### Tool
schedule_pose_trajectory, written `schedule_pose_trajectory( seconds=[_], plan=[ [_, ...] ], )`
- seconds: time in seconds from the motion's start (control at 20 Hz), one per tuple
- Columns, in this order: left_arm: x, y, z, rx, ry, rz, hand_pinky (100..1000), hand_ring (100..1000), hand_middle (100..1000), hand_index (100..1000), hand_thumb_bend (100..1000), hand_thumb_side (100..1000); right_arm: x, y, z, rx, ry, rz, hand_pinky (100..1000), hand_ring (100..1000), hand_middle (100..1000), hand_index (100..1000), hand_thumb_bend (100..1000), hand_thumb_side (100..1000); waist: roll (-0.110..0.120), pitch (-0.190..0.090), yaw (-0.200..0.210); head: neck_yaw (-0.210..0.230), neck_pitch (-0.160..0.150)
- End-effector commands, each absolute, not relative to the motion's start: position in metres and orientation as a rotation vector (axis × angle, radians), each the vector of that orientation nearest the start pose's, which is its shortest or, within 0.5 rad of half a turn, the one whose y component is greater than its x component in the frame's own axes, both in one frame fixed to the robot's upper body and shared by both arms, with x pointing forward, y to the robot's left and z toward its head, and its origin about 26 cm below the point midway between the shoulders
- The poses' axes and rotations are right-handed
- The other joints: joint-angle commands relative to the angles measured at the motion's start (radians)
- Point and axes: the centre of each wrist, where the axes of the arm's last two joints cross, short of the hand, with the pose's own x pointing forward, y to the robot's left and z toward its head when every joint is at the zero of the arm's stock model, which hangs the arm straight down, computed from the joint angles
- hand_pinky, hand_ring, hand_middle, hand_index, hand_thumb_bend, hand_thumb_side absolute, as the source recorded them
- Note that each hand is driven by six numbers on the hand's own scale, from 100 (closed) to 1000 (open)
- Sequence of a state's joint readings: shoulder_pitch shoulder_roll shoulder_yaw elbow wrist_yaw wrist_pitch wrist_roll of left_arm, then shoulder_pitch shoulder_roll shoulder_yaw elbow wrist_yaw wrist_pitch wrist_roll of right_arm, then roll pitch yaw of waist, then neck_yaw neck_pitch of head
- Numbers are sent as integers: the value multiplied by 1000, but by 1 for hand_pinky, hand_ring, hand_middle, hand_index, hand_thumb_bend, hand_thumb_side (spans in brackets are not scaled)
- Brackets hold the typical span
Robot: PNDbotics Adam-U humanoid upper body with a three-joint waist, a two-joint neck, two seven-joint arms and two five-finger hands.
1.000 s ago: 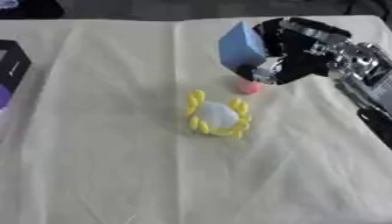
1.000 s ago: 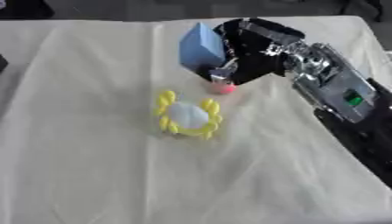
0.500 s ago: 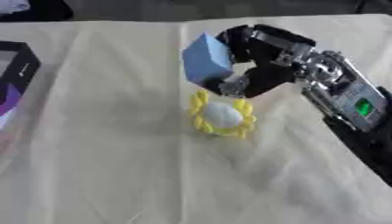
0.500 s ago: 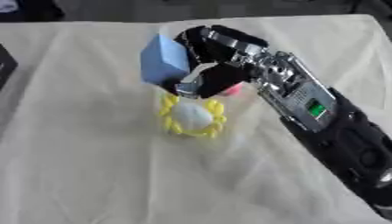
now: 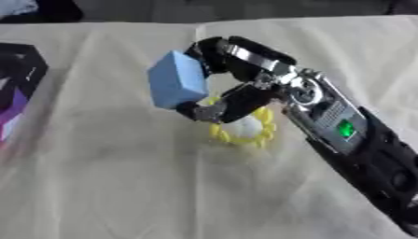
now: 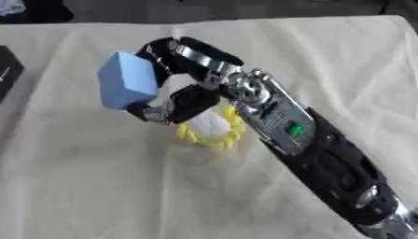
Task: Pick up the objects with one hand, pass them to the other hand, and then place them into the box on the other side of the table.
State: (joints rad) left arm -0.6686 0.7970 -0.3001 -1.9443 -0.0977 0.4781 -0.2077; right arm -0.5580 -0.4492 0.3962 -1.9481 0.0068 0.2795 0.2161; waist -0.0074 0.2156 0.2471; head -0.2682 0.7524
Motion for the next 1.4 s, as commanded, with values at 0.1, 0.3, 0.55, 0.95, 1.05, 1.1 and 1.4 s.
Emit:
schedule_pose_trajectory(
  seconds=[0.1,0.3,0.55,0.95,1.05,1.1,1.4],
  plan=[
    [312,224,307,560,-1805,-1136,842,754,731,752,776,509,312,-153,226,32,-1987,1091,655,663,519,595,100,100,22,-36,5,-8,-12],
    [312,210,310,544,-1800,-1177,848,762,739,756,779,505,318,-141,221,-6,-2008,1062,653,660,519,596,100,100,24,-38,9,-7,-13],
    [314,198,311,536,-1766,-1246,852,773,749,763,770,496,324,-126,213,-51,-2030,1040,654,661,522,600,100,100,26,-40,12,-5,-11],
    [324,183,307,499,-1670,-1364,865,792,768,779,760,456,333,-97,195,-52,-2034,1039,653,660,522,600,100,100,28,-41,14,-7,-1],
    [326,179,306,480,-1655,-1391,867,794,769,781,763,450,335,-93,194,-47,-2036,1042,653,659,521,600,100,100,29,-40,14,-5,0],
    [327,177,306,471,-1648,-1404,870,797,772,784,764,439,335,-91,194,-45,-2036,1044,652,657,519,600,100,100,29,-40,14,-4,1],
    [330,168,305,405,-1610,-1480,878,805,775,785,734,356,341,-85,188,-54,-1998,1032,646,647,509,599,100,100,29,-39,13,-7,8]
  ],
)
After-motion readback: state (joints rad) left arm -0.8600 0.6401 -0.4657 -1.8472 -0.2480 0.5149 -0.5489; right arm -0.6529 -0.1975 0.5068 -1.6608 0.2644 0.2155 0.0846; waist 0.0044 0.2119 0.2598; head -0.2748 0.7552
